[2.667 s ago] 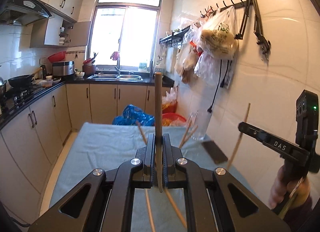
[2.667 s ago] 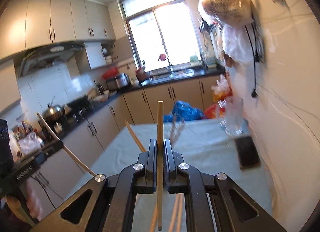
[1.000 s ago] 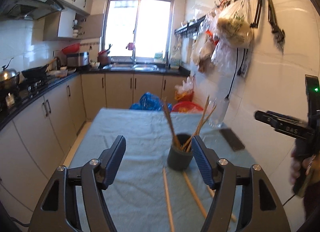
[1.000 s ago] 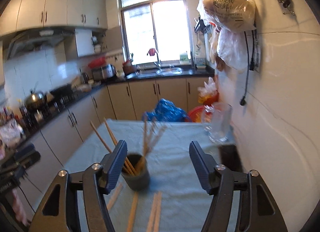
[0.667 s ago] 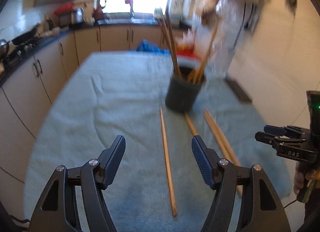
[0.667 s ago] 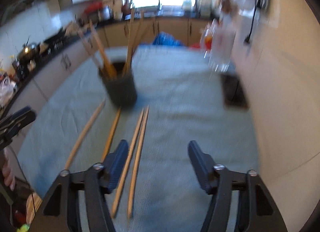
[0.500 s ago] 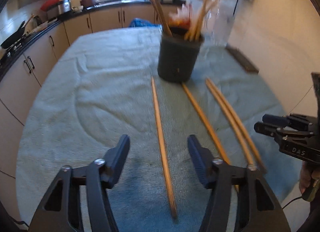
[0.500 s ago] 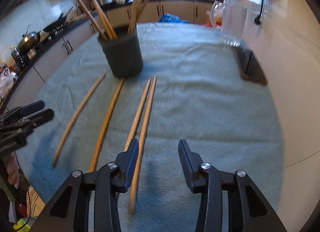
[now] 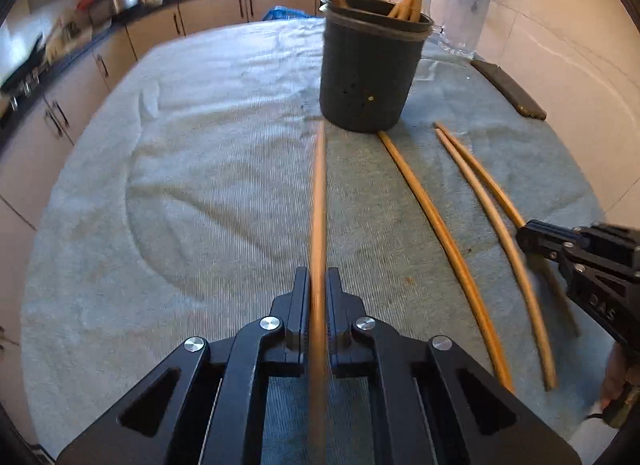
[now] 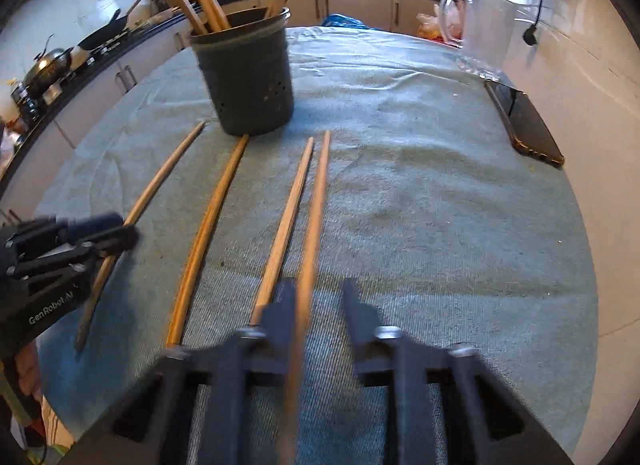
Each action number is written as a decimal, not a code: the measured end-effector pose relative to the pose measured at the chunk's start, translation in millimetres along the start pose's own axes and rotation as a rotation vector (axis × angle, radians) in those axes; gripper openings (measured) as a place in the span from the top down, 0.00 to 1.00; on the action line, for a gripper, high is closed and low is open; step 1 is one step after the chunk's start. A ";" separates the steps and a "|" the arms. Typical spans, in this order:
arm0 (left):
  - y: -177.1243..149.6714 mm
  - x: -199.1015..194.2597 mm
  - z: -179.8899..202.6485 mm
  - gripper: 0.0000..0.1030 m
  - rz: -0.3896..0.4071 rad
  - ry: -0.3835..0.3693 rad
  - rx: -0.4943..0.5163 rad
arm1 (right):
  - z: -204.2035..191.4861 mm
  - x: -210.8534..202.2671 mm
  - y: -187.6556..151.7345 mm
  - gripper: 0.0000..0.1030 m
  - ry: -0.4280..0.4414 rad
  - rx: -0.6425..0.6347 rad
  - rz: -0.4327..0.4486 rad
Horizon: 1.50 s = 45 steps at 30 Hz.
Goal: Organize utensils
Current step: 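Lower both tools to the loose chopsticks and pinch one chopstick each, then lift both chopsticks upright, lower them into the grey holder, open both tools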
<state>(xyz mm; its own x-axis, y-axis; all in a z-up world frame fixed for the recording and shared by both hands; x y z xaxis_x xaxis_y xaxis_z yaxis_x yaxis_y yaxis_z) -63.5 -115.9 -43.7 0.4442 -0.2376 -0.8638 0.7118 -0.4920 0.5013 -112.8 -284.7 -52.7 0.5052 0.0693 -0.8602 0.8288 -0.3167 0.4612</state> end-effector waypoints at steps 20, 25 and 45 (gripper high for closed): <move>-13.0 -7.3 -13.1 0.71 -0.128 -0.093 -0.005 | 57.2 -5.3 6.3 0.81 -0.042 0.076 -0.137; 5.8 7.1 -22.4 0.71 -0.163 -0.104 -0.036 | 53.0 11.4 34.6 0.81 -0.070 0.086 -0.179; 38.2 -50.4 -24.5 0.94 0.081 0.011 0.014 | 27.0 -21.7 80.9 0.93 -0.023 0.094 -0.011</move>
<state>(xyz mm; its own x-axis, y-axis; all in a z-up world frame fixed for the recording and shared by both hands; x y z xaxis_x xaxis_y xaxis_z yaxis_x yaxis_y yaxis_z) -45.3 -102.2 20.2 0.5056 -0.2682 -0.8201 0.6659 -0.4831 0.5685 -63.2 -337.4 -2.5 0.4894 0.0517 -0.8705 0.8076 -0.4035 0.4301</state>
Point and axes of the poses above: each gripper's, at about its wrist camera, not at the fingertips, and x roughly the way its jaws point, z to its right, y to its top, the point moved 7 cm from there along x, roughly the way its jaws point, and after that the axes turned 13 degrees about x, right-handed, at the moved point
